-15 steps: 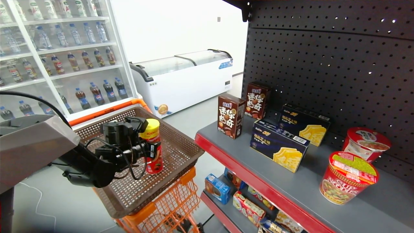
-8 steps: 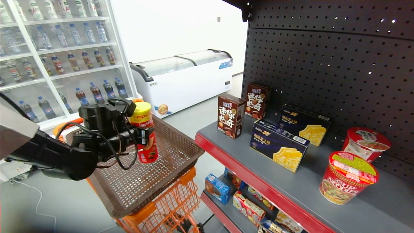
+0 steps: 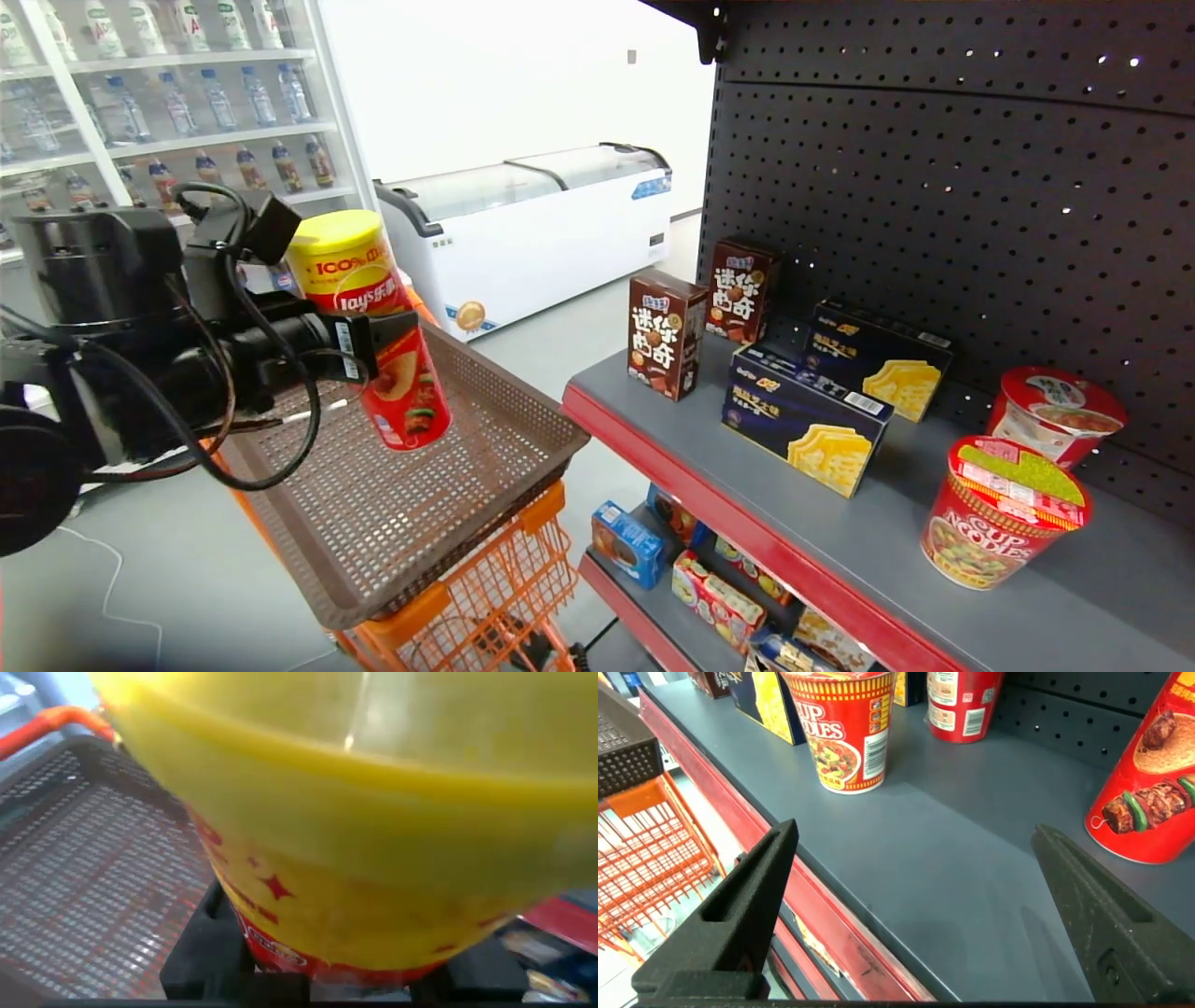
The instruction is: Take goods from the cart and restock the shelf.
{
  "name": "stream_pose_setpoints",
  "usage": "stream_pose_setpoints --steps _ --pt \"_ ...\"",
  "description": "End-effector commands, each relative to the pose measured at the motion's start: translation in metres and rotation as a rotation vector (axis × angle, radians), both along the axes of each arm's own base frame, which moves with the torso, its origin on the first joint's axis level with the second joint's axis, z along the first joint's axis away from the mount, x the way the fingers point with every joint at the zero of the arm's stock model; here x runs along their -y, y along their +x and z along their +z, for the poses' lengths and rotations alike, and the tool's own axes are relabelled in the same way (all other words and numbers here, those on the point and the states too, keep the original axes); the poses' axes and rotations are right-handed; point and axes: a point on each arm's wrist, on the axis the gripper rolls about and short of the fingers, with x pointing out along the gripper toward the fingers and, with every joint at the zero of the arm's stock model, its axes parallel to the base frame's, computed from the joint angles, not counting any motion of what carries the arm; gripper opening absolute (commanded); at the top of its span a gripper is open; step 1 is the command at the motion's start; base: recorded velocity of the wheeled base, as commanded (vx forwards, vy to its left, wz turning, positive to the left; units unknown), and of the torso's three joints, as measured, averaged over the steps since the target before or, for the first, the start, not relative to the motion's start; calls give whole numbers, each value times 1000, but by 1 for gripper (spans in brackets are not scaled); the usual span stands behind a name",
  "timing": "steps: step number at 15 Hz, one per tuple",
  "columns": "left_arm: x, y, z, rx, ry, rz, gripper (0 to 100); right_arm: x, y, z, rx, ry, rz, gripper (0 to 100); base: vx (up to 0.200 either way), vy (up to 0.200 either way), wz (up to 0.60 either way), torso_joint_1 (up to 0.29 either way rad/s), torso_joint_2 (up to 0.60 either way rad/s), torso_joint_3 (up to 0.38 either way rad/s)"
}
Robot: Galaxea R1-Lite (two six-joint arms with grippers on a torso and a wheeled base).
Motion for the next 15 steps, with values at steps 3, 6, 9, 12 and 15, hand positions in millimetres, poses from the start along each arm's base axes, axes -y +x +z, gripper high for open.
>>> stream_pose_setpoints --steps 3,6,9,12,15 --pt "-2 -59 26 2 -23 -149 0 0 0 0 -1 0 -1 100 0 0 0 0 0 0" --pt "2 -74 33 -32 -52 -449 0 0 0 0 -1 0 -1 100 0 0 0 0 0 0" --pt "11 -51 22 13 27 -588 0 0 0 0 -1 0 -1 100 0 0 0 0 0 0" --pt "12 -53 23 52 11 -667 0 0 0 0 -1 0 -1 100 0 0 0 0 0 0" --pt "17 -56 21 50 -20 -831 0 0 0 0 -1 0 -1 100 0 0 0 0 0 0"
